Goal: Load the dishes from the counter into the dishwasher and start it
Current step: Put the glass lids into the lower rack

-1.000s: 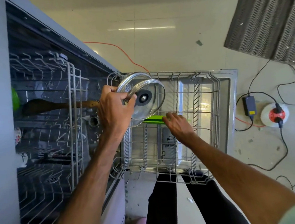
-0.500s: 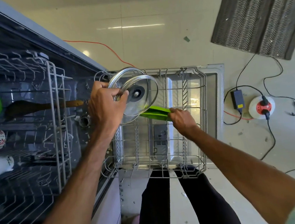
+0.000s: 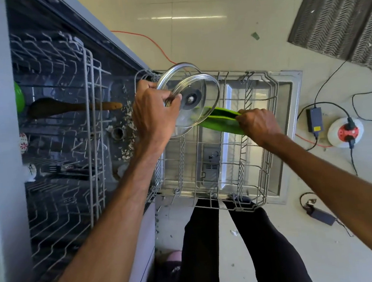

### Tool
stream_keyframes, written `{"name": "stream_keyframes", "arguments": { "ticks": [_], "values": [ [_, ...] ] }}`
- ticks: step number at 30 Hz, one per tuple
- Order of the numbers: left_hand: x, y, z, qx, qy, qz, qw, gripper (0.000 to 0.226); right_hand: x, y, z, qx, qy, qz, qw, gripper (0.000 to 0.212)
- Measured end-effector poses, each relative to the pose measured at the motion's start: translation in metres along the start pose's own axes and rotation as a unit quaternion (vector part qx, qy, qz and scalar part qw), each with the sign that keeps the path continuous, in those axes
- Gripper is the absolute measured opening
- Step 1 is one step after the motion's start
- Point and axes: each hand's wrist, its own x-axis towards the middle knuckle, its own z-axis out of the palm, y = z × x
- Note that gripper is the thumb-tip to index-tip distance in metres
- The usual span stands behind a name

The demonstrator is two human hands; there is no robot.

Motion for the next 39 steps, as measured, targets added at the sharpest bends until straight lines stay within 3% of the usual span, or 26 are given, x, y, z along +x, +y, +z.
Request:
{"name": "stream_keyframes", "arguments": {
  "ticks": [5,11,18,21,24,26,30,36,39],
  "values": [
    [-0.002,0.001,-0.004,0.002,0.006,-0.016,1.0,0.021,-0.001,0.01,-0.005,-0.028,-0.034,-0.003,0.999,0.02],
    [-0.005,0.0,-0.004,0.004,0.011,-0.024,1.0,0.021,-0.004,-0.003,0.013,-0.06,-0.023,-0.013,0.998,0.009],
    [-0.006,-0.005,-0.003,-0.002,0.015,-0.019,1.0,0.022,-0.021,-0.02,0.041,-0.093,-0.063,-0.038,0.993,0.017],
    [-0.007,-0.008,-0.004,-0.003,0.012,-0.016,1.0,0.022,-0.032,-0.016,0.051,-0.067,-0.072,-0.032,0.995,0.015],
    [-0.008,-0.011,-0.003,-0.003,0.01,-0.014,1.0,0.022,-0.033,-0.016,0.05,-0.03,-0.063,-0.026,0.997,0.026],
    [-0.008,-0.014,-0.003,-0.004,0.012,-0.015,1.0,0.023,-0.033,-0.014,0.05,-0.038,-0.079,-0.036,0.995,0.018],
    [-0.009,-0.016,-0.003,-0.007,0.011,-0.018,1.0,0.024,-0.03,-0.004,0.047,-0.04,-0.129,-0.052,0.989,0.039],
    [-0.009,-0.016,-0.006,-0.013,0.006,-0.021,1.0,0.021,-0.038,-0.006,0.038,-0.097,-0.127,-0.035,0.987,0.031],
    [-0.01,-0.014,-0.005,-0.011,0.006,-0.016,1.0,0.021,-0.036,-0.015,0.048,-0.144,-0.137,-0.056,0.978,0.038]
  ]
}}
